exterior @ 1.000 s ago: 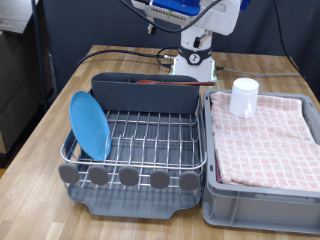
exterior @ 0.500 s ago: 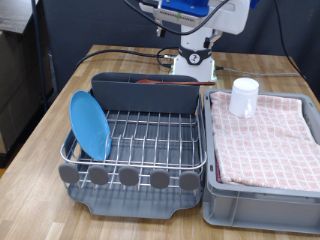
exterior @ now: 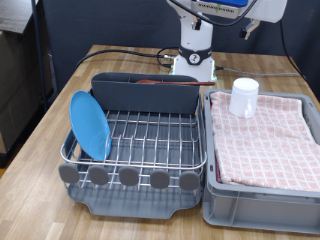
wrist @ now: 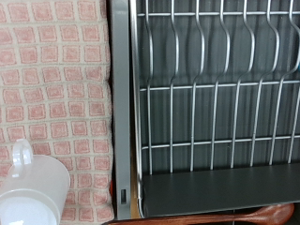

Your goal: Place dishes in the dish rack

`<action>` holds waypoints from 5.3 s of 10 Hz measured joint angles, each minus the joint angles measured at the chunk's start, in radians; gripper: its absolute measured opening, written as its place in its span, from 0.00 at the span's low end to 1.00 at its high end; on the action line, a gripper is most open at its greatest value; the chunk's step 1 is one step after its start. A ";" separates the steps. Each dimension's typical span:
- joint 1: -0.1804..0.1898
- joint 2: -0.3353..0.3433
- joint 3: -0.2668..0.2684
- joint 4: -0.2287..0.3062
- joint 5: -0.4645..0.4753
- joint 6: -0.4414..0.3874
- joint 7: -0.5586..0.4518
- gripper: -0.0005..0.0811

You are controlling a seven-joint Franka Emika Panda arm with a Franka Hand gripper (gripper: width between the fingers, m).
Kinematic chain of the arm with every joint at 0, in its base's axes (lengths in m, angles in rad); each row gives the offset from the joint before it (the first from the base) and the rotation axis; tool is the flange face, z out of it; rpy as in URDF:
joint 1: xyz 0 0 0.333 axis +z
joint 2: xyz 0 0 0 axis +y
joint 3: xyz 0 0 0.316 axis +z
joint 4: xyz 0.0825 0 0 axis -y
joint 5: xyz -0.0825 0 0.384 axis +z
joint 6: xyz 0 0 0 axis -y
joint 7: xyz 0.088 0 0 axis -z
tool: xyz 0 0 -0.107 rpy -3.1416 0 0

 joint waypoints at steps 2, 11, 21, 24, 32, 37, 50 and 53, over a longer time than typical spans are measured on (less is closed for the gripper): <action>0.000 0.000 0.000 0.000 0.001 -0.006 0.000 0.99; 0.007 0.001 0.048 0.005 0.083 -0.034 0.006 0.99; 0.038 0.033 0.150 0.072 0.160 -0.097 0.087 0.99; 0.038 0.052 0.150 0.092 0.181 -0.135 0.094 0.99; 0.036 0.171 0.138 0.054 0.252 -0.146 0.071 0.99; 0.035 0.208 0.132 0.039 0.293 -0.136 0.035 0.99; 0.030 0.358 0.138 -0.048 0.372 -0.023 -0.032 0.99; 0.030 0.378 0.139 -0.058 0.372 -0.014 -0.047 0.99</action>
